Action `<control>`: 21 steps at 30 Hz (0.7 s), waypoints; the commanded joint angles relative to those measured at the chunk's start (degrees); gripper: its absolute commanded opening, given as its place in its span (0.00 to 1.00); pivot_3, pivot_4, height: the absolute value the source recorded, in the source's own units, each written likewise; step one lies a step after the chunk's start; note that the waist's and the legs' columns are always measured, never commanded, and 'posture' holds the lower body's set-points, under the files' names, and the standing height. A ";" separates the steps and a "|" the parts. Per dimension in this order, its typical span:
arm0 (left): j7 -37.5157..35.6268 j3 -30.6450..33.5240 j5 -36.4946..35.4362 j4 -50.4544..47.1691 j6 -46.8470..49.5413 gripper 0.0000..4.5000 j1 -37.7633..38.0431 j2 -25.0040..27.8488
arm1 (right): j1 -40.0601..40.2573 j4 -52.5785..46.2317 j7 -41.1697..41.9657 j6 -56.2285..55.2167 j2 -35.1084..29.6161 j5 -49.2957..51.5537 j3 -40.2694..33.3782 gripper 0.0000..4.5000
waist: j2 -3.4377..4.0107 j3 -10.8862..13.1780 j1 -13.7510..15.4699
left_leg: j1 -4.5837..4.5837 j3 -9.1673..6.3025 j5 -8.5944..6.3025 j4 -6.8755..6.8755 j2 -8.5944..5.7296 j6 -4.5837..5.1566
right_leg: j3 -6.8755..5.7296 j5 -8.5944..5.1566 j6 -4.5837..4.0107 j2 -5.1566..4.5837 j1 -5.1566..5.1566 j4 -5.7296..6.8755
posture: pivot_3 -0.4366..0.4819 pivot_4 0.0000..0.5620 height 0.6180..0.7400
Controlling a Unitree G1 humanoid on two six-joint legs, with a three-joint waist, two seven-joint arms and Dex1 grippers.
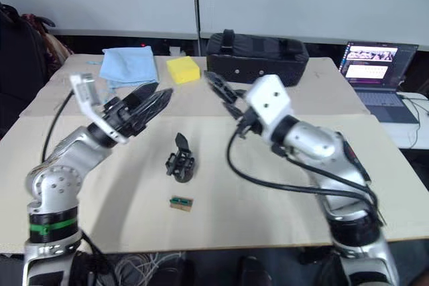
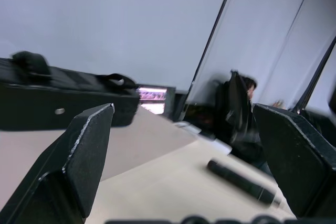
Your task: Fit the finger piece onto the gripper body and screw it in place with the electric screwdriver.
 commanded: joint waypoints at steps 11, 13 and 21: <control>7.05 -0.05 -5.14 -2.45 0.36 0.94 -3.28 -7.86 | -1.95 0.38 0.49 -4.65 1.92 -8.52 3.10 0.24 | 0.00 0.00 0.07 | 0.00 -0.02 0.01 0.02 0.01 -0.01 | -0.01 -0.20 -0.34 0.03 0.01 0.07 | 0.48 0.27 1.00; 7.82 -0.55 -5.55 -2.76 0.94 0.83 -2.72 -8.53 | -1.92 0.15 0.89 -5.66 2.04 -8.80 2.83 0.24 | 0.00 0.00 0.05 | 0.00 -0.02 0.01 0.02 0.01 -0.01 | -0.01 -0.20 -0.35 0.04 0.01 0.08 | 0.48 0.27 1.00; 8.37 -1.05 -6.08 -4.78 -1.16 0.07 -1.30 -11.32 | -0.53 -1.37 3.10 -5.35 2.14 -9.24 3.26 0.24 | -0.01 0.00 0.07 | 0.01 -0.02 0.01 0.02 0.01 -0.01 | 0.00 -0.21 -0.35 0.06 0.00 0.08 | 0.48 0.27 1.00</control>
